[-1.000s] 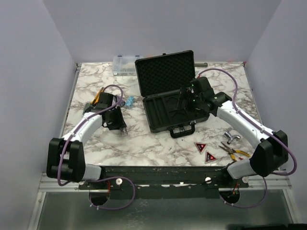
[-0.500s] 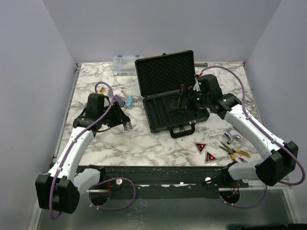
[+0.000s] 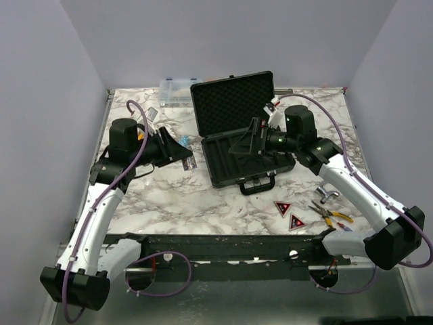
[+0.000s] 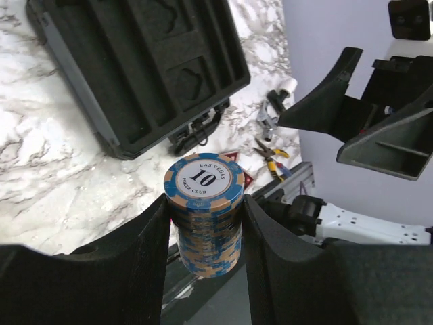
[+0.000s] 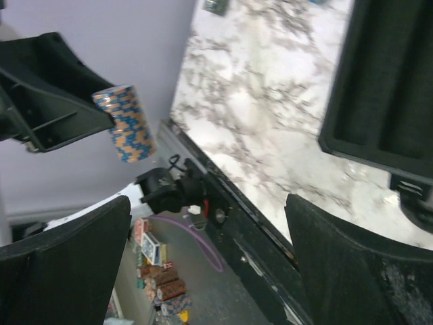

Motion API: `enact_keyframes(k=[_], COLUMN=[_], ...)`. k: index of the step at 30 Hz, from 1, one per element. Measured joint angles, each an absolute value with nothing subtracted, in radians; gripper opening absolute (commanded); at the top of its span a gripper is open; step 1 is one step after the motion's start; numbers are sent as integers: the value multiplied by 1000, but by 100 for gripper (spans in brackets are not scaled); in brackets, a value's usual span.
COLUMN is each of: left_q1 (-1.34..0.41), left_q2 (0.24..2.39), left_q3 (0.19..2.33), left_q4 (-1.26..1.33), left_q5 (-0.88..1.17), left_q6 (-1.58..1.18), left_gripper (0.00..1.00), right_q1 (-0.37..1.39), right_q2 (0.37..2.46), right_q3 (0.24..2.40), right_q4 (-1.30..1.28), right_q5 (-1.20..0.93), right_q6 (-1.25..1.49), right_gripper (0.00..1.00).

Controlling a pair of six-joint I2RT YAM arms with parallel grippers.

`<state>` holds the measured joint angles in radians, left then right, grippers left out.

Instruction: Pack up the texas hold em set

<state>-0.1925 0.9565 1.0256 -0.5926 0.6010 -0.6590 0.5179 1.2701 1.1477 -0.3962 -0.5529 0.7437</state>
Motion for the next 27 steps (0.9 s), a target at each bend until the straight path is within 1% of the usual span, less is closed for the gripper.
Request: enact_keyframes(k=[9,21,27], left_q1=[-197,-230,-268], left_q2=[1050,1145,1159], left_q3=[1164,1255,1270], left_q4=[-583,-464,-430], left_q5=[636,688,696], left_q6=[-720,-855,-902], left_gripper=[0,0,0], right_q1=[518,518,518], right_q2=[1295,1288,1288], right_q3=[1147,1106,1106], right_q4=[-133,44,62], right_q5=[-716,-723,-723], right_q6=[822,886,906], right_gripper=[100,99,94])
